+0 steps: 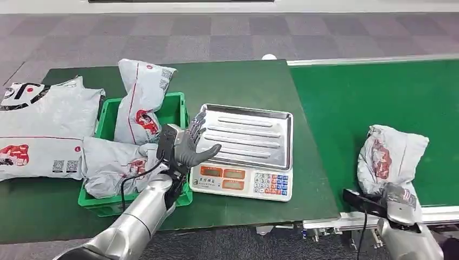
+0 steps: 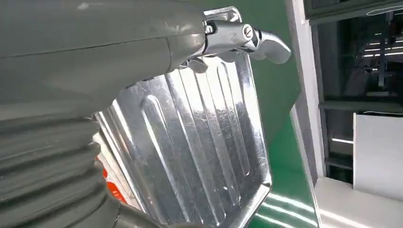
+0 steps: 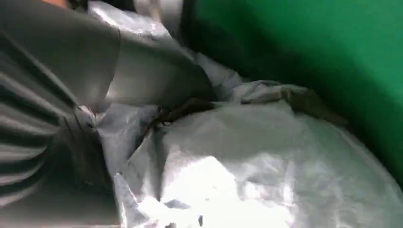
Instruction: Moved the parcel from conveyor to table for the left to box.
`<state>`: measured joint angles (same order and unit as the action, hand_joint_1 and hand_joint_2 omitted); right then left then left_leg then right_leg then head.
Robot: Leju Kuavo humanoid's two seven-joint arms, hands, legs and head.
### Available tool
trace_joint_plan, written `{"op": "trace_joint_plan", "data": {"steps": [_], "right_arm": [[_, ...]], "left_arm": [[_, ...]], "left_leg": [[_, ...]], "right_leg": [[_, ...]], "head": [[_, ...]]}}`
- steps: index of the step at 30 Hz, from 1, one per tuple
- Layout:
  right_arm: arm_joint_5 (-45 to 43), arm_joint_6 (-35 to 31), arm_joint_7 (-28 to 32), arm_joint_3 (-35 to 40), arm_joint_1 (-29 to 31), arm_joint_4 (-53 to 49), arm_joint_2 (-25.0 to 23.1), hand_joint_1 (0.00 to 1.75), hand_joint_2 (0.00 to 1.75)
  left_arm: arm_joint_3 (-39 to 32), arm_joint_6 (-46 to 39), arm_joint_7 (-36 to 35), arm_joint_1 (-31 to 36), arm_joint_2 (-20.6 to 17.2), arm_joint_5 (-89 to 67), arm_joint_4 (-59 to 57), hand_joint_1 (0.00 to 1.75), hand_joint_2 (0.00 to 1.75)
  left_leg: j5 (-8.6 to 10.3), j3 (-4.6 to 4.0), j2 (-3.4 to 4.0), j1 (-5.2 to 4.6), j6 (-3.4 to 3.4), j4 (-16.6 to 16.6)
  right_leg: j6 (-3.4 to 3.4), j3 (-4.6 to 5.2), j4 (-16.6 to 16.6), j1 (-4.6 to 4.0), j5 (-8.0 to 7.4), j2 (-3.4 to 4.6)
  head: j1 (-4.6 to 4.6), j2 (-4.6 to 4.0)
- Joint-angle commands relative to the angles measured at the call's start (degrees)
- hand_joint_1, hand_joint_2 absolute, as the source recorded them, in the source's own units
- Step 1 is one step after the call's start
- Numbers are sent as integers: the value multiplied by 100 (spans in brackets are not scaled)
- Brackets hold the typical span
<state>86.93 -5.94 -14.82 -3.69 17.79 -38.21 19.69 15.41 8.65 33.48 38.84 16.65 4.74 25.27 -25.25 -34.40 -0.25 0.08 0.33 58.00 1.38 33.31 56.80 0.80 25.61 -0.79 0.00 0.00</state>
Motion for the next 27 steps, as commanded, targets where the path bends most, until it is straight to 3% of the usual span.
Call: {"op": "trace_joint_plan", "data": {"steps": [1, 2, 4, 11, 16, 20, 27], "right_arm": [[-372, -822, 147, 48, 138, -22, -562, 175, 175], [-499, -1298, 237, -47, 112, -336, -674, 175, 175], [-724, -1619, 408, -148, -58, -1081, -800, 175, 175], [-1253, -3051, 970, -477, -1401, -3849, -1127, 175, 175], [-1122, -3225, 1055, -512, -1610, -4198, -1293, 175, 175], [-955, -3406, 1765, -1049, -1867, -5048, -1839, 175, 175], [-1007, -3406, 2424, -1405, -1764, -5055, -2013, 175, 175]], "left_arm": [[-335, -40, 3, -90, -153, -45, -89, 0, 175], [-343, -53, 0, -102, -145, -67, -70, 0, 175], [-327, -63, -44, -88, -119, -127, -75, 0, 175], [-282, -106, -113, 67, 29, -197, -222, 0, 175], [-253, -102, -91, 59, 36, -218, -259, 0, 175], [-173, -80, -68, 59, 73, -272, -327, 0, 175], [-93, -130, -76, 108, 124, -315, -421, 0, 175]], "left_leg": [[1, 9, 19, 1, -7, -9], [6, 13, 32, 2, -12, -23], [3, 14, 39, 0, -12, -21], [4, 4, 11, 4, -17, -19], [4, 1, -29, 1, -20, -23], [5, 2, -30, 1, -31, -20], [2, 3, -25, -2, -30, -20]], "right_leg": [[-8, 0, -6, -1, -5, 20], [-13, 2, -18, -2, -12, 35], [-12, 4, -11, 0, -10, 40], [-17, 10, -2, -4, 0, 14], [-29, 2, -3, -1, 18, -28], [-35, 10, 6, -1, 18, -25], [-31, 12, 6, 2, 23, -20]], "head": [[0, 0], [0, -2], [0, -2], [-2, -2], [2, 0], [0, -2], [0, 0]]}}
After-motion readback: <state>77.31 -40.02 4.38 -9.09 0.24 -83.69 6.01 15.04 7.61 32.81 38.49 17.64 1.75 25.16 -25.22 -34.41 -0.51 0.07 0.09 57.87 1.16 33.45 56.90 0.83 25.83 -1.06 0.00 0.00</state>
